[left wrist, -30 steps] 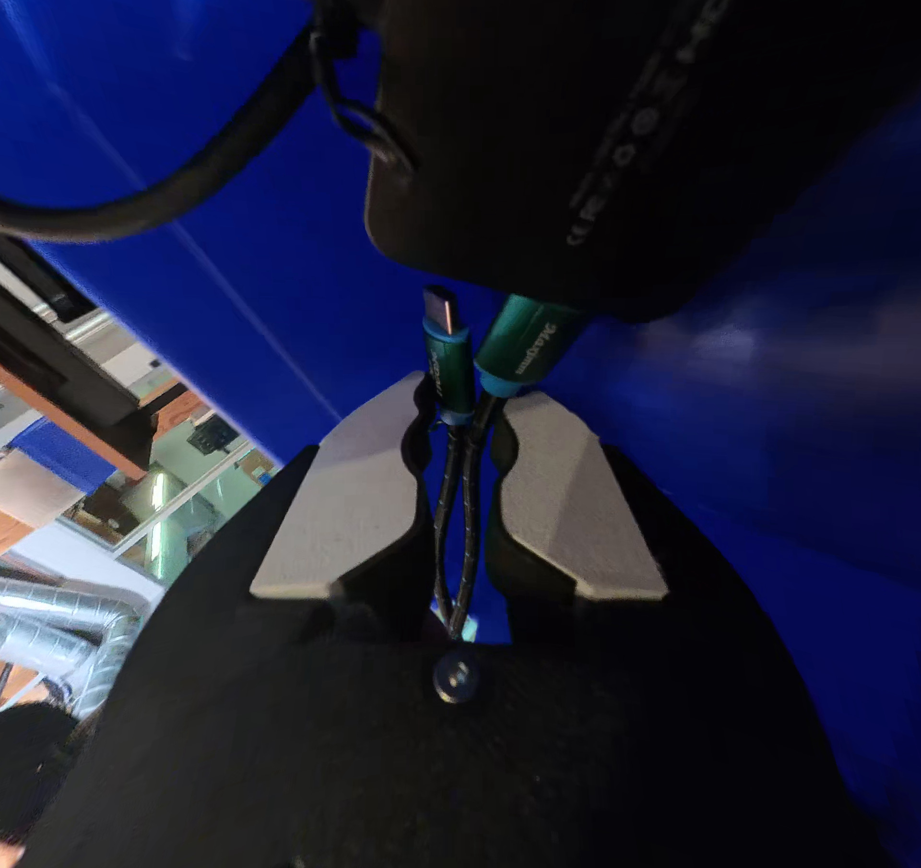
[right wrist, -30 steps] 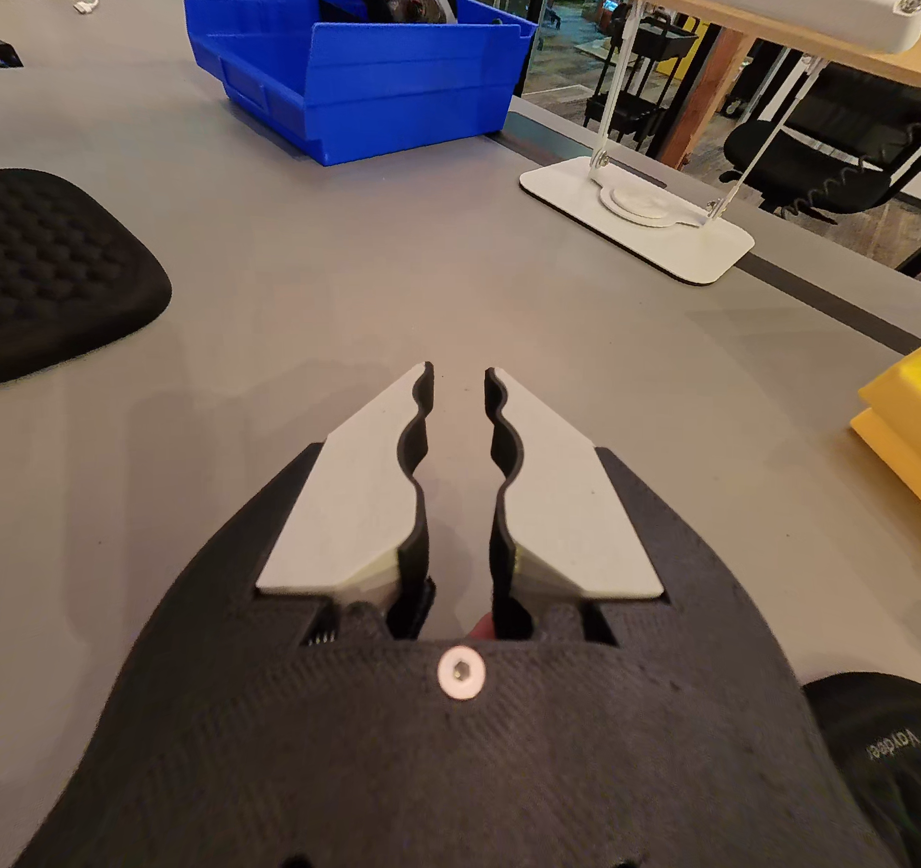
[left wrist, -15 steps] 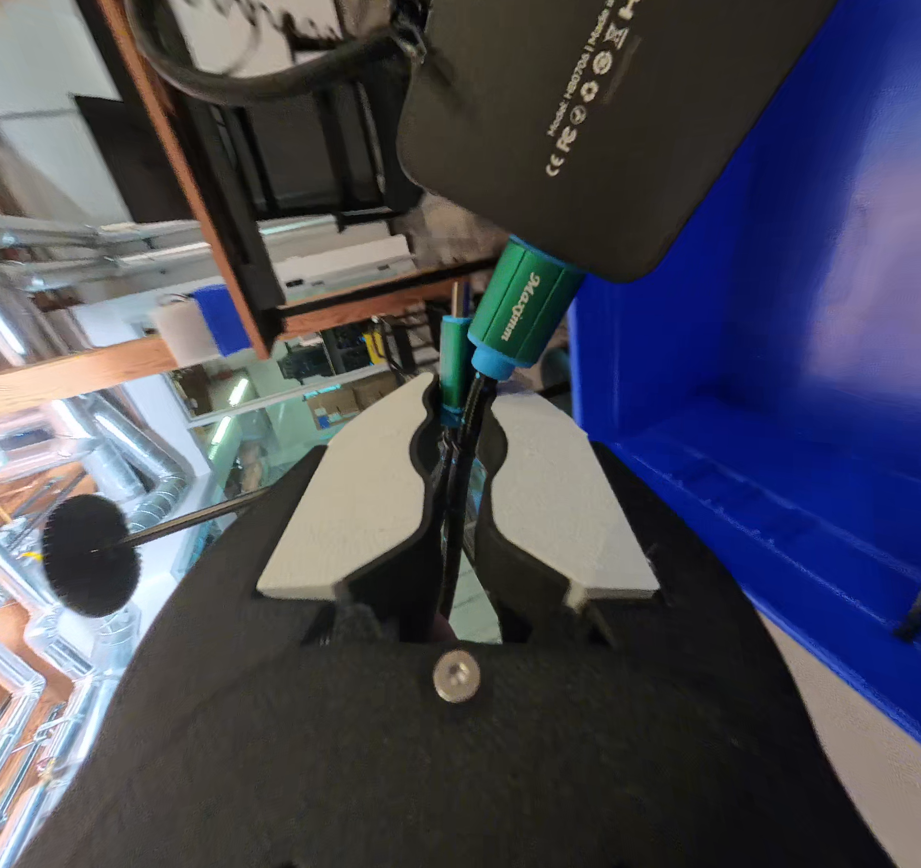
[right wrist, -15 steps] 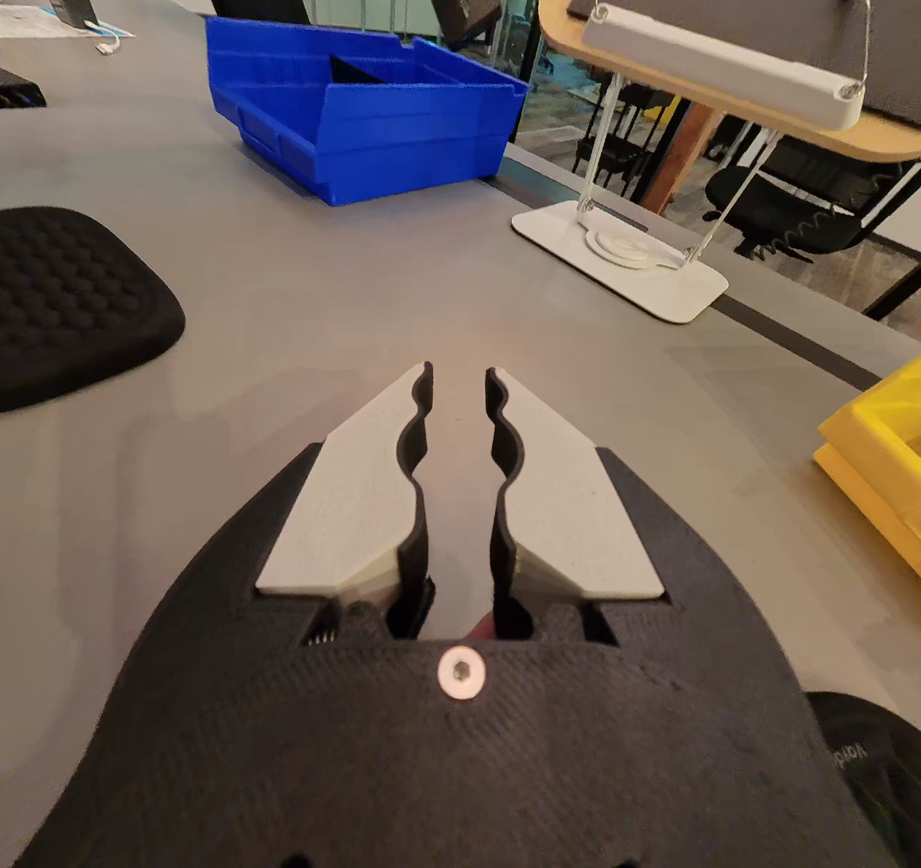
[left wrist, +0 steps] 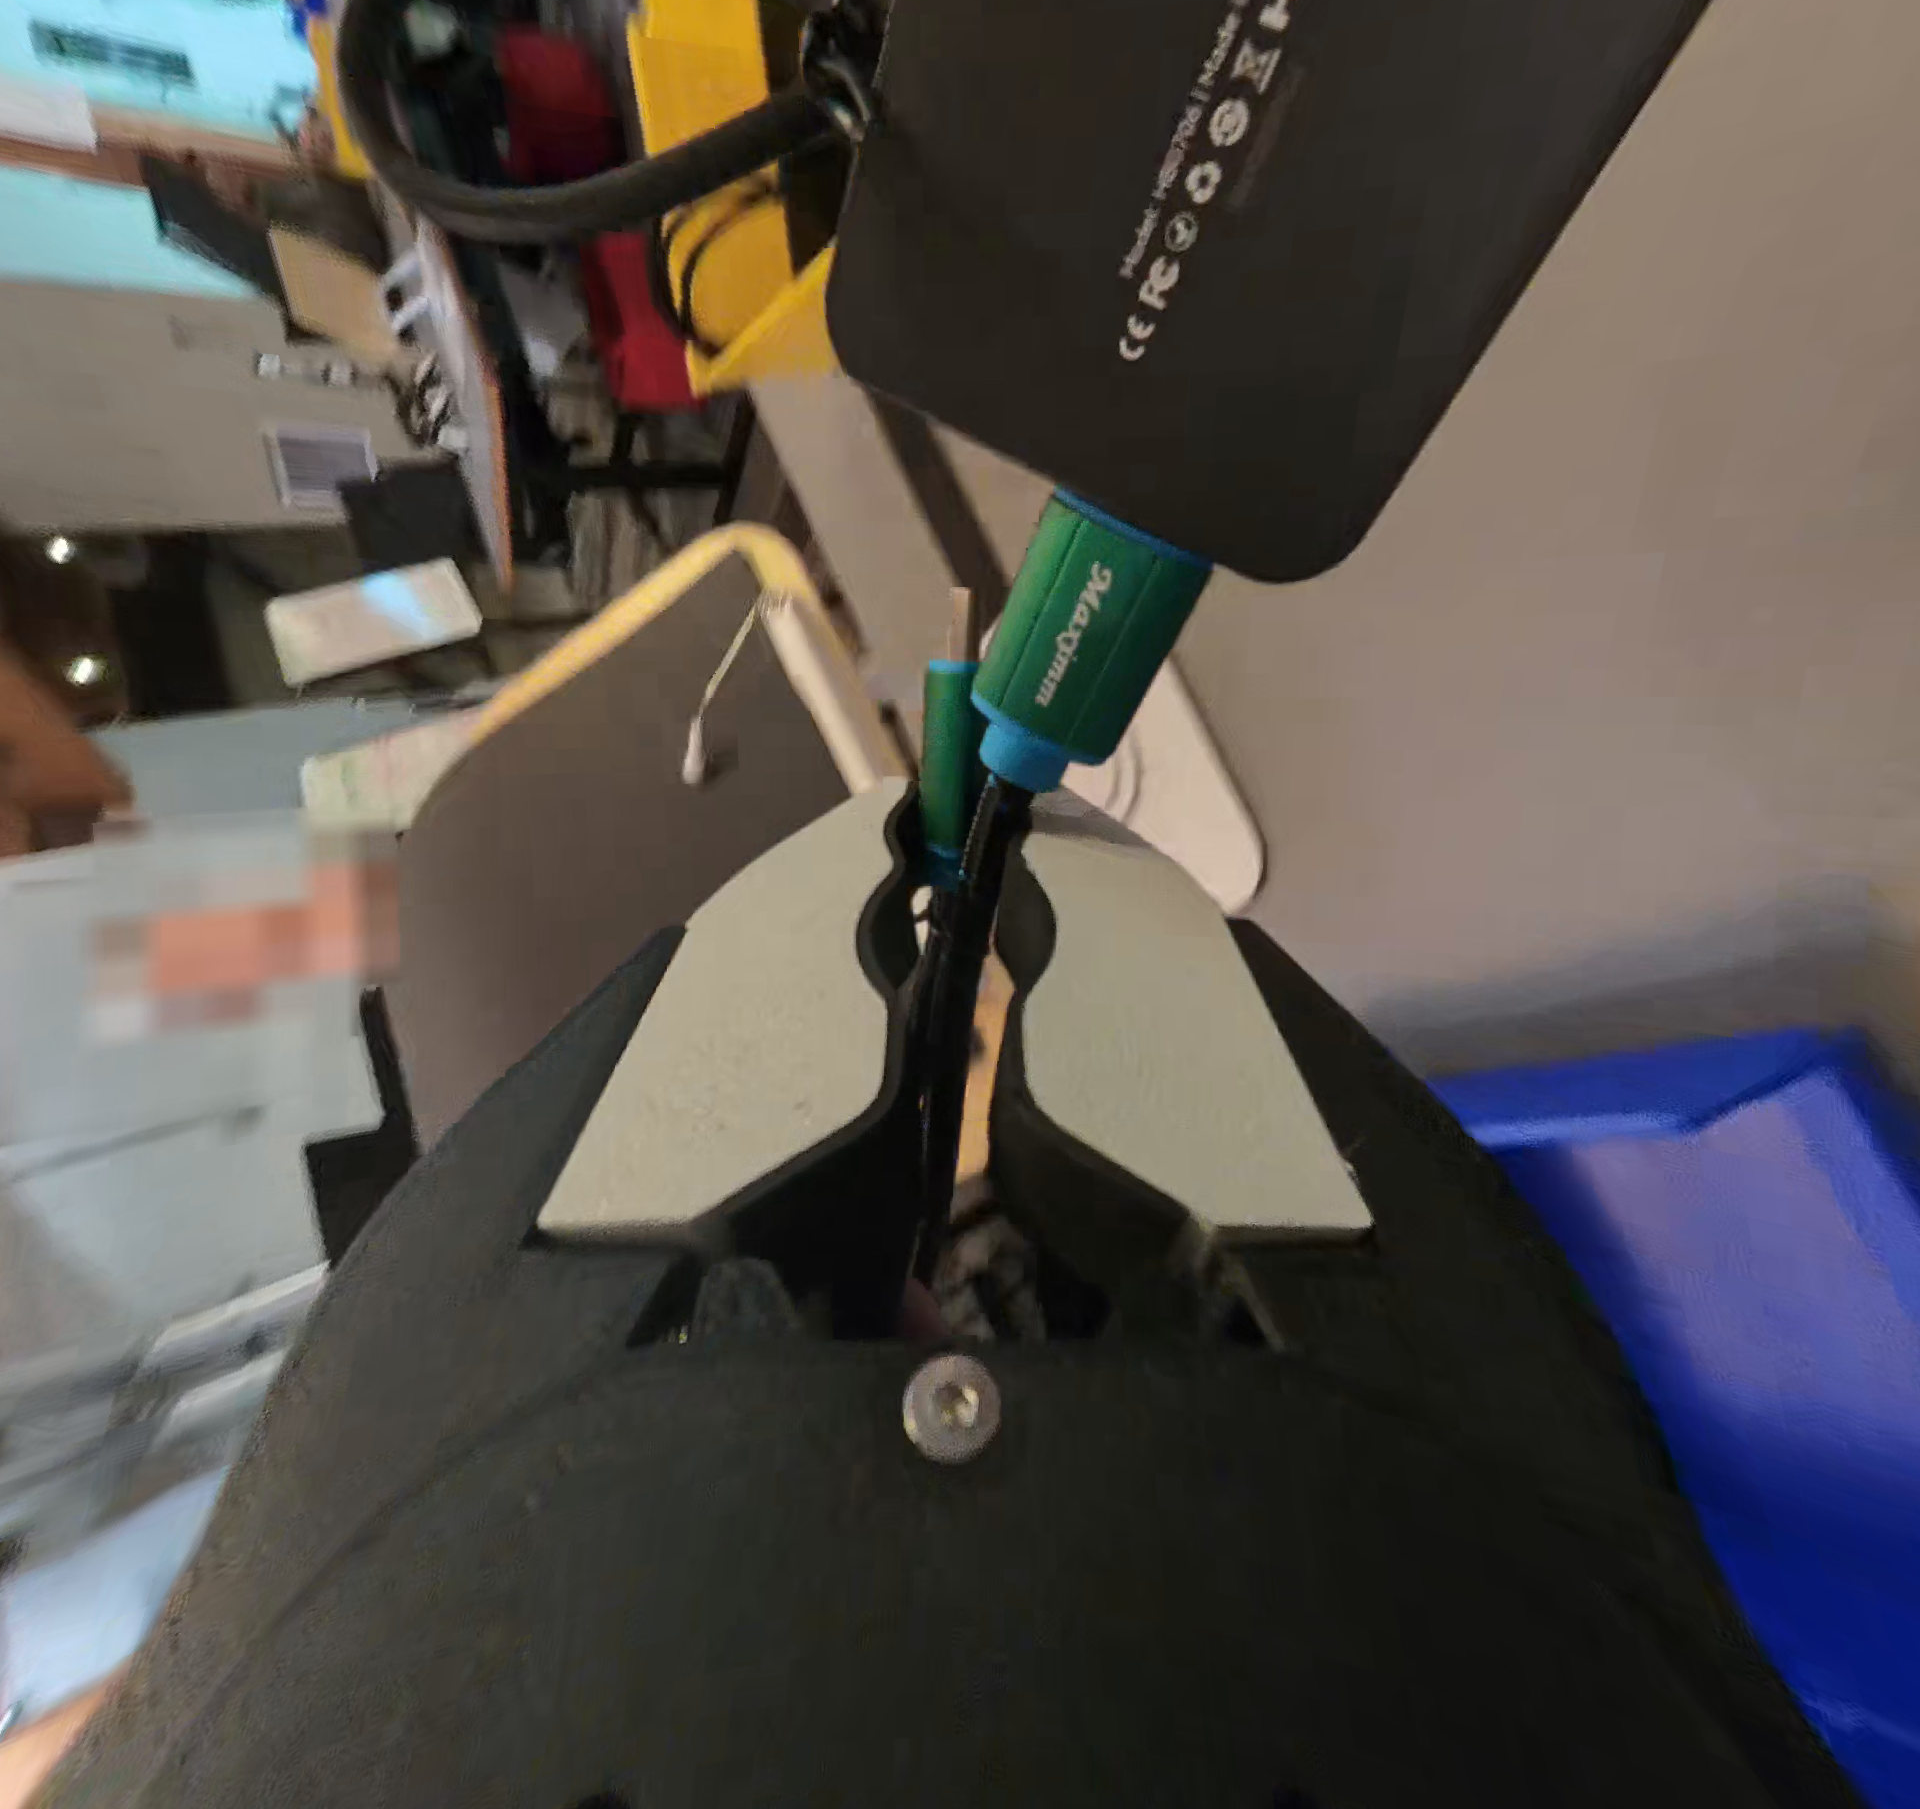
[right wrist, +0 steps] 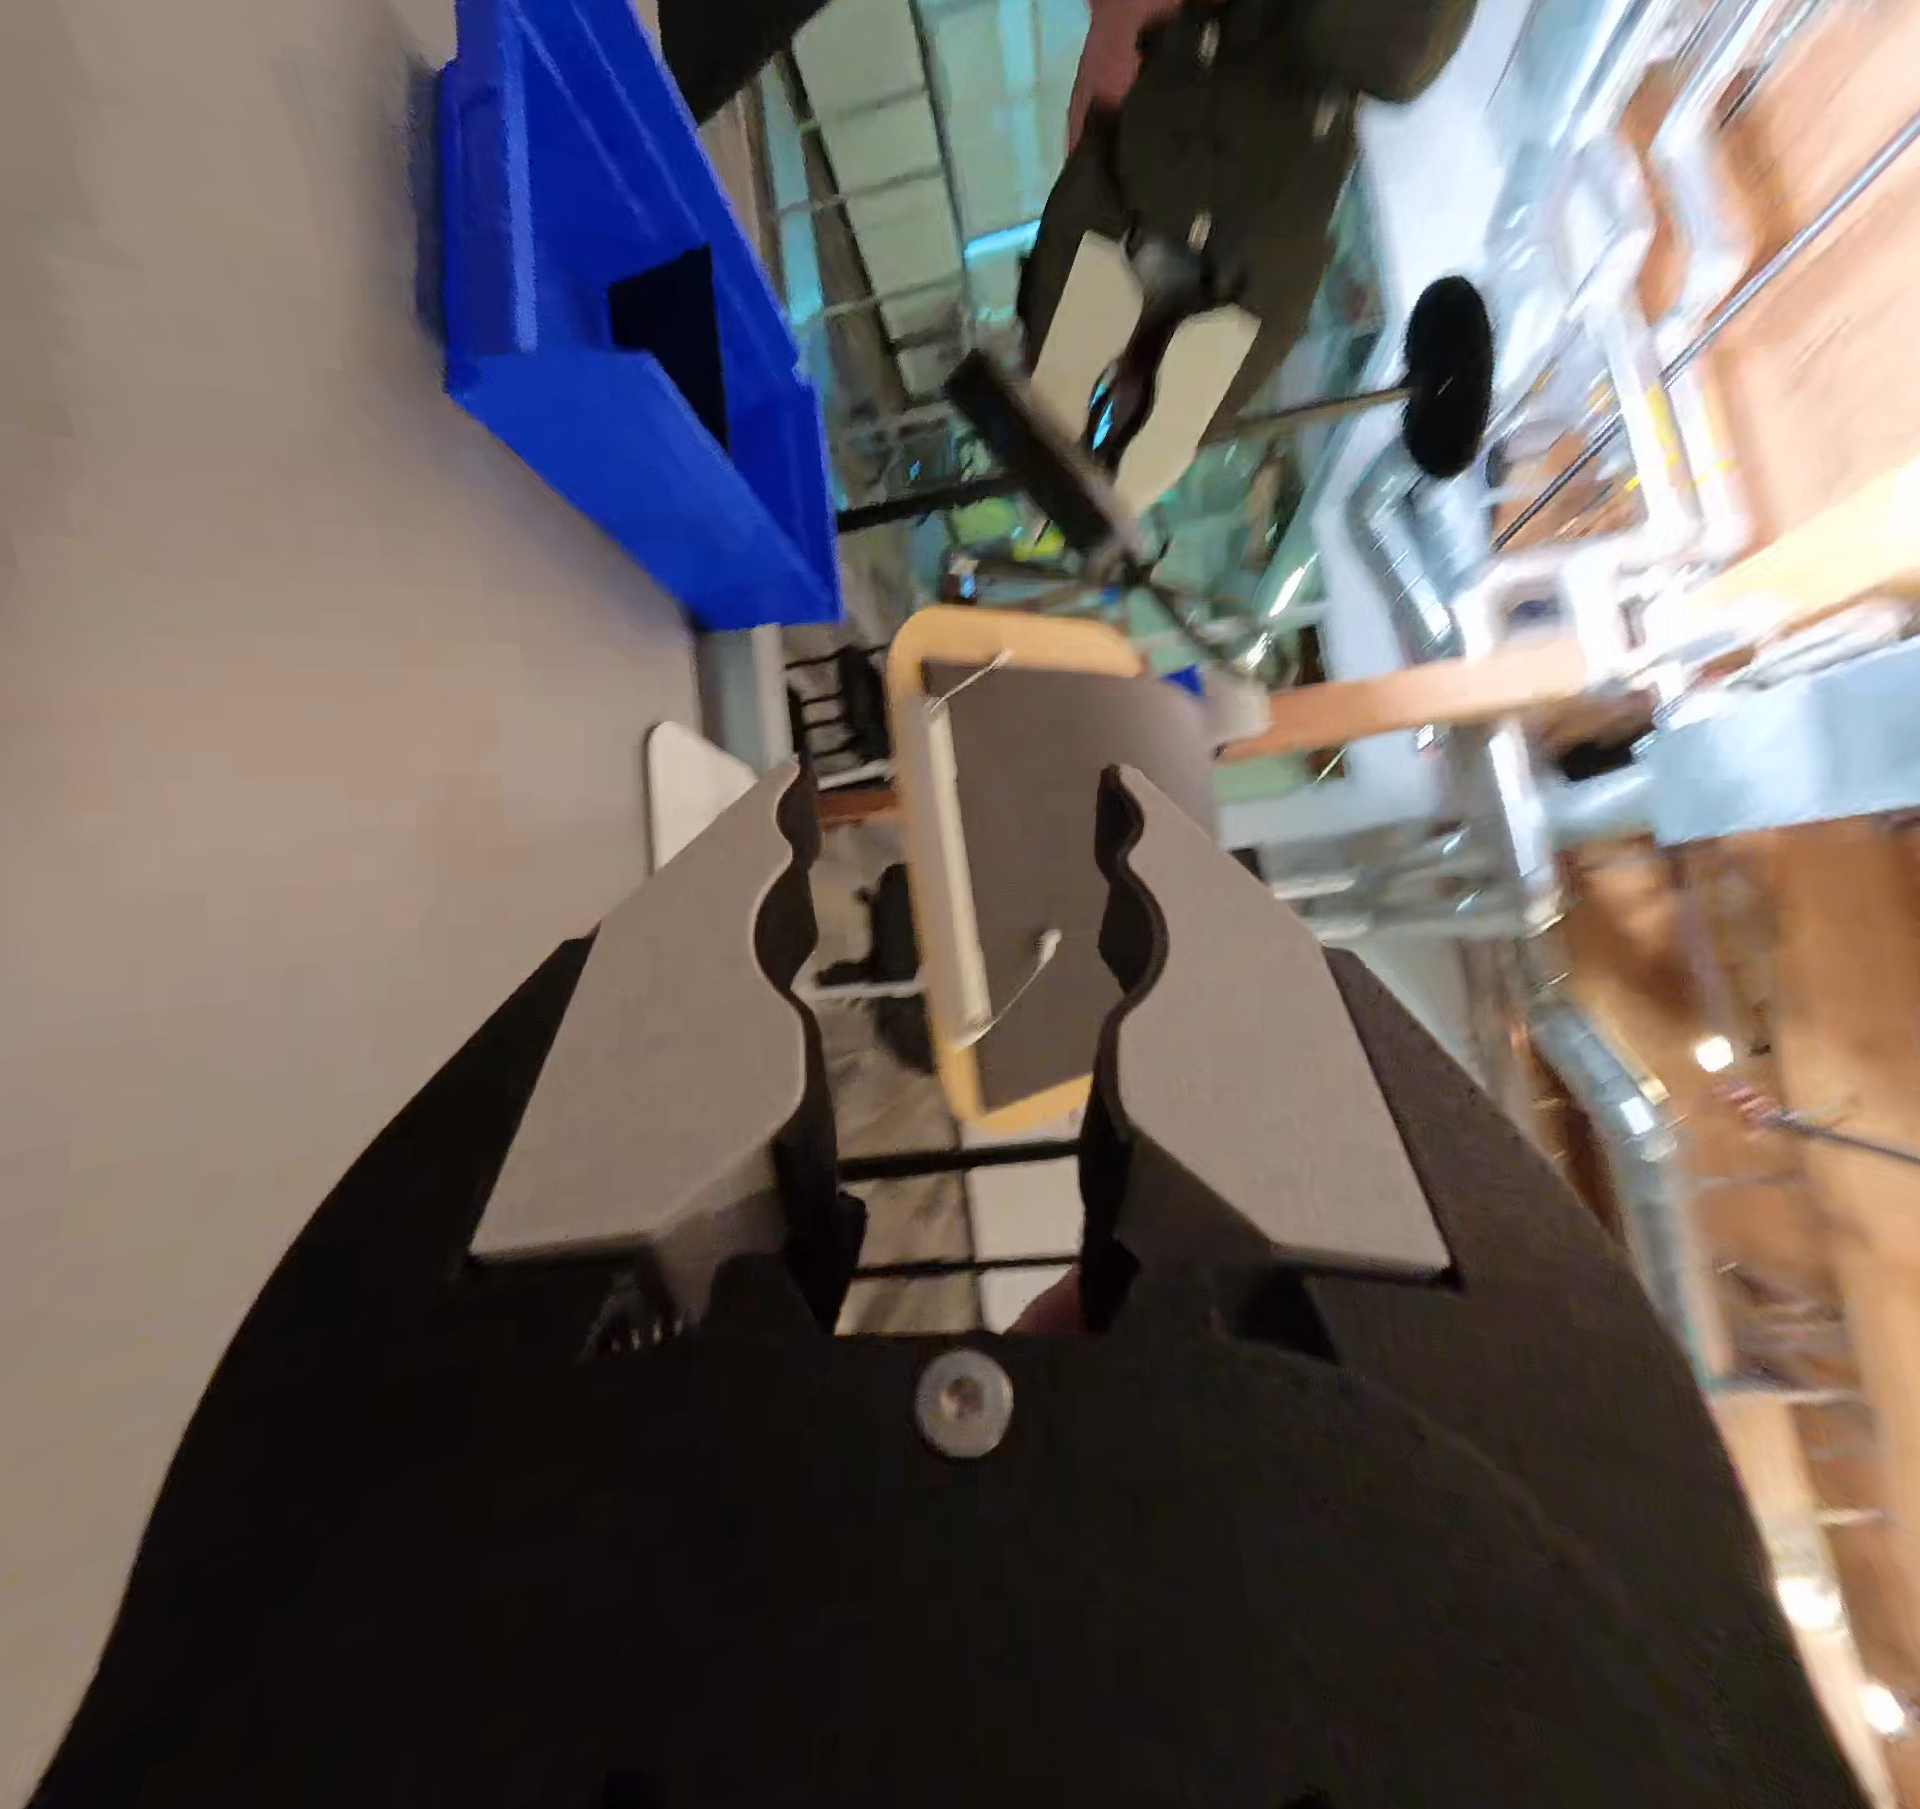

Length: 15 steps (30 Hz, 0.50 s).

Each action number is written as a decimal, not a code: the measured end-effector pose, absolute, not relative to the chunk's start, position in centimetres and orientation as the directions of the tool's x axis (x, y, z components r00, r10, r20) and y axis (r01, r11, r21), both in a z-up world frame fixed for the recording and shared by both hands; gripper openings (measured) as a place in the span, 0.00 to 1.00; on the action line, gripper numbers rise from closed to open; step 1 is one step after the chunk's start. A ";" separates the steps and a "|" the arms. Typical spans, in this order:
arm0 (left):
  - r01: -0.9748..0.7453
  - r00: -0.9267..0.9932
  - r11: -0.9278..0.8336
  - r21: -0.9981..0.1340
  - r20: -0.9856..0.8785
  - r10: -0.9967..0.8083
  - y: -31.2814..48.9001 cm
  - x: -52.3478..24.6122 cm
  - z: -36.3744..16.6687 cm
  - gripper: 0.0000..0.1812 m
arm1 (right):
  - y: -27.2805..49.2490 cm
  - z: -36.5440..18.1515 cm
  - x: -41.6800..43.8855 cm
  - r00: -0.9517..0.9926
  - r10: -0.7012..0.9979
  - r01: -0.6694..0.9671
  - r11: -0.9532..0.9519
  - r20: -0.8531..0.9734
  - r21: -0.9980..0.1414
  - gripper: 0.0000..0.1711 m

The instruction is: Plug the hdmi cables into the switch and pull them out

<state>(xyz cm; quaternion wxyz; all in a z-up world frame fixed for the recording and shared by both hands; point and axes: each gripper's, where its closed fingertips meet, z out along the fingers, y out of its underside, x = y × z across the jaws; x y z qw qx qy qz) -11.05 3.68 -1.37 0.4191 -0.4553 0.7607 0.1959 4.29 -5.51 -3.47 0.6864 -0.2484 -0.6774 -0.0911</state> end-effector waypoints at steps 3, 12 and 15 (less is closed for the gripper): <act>-0.793 -0.267 0.585 -0.169 -0.767 -0.583 1.0 -6.5 -2.1 0.06 | -7.8 -1.3 3.1 0.048 0.060 0.404 0.912 0.997 -0.075 0.31; -0.699 -0.434 0.682 -0.214 -0.631 -0.643 -3.8 0.4 -6.4 0.06 | -10.1 -3.2 2.5 -0.102 -0.084 0.394 0.912 0.991 0.118 0.20; -0.679 -0.476 0.702 -0.217 -0.598 -0.645 -4.6 1.6 -7.7 0.06 | -11.2 -4.8 2.6 -0.148 -0.057 0.360 0.927 0.987 0.108 0.16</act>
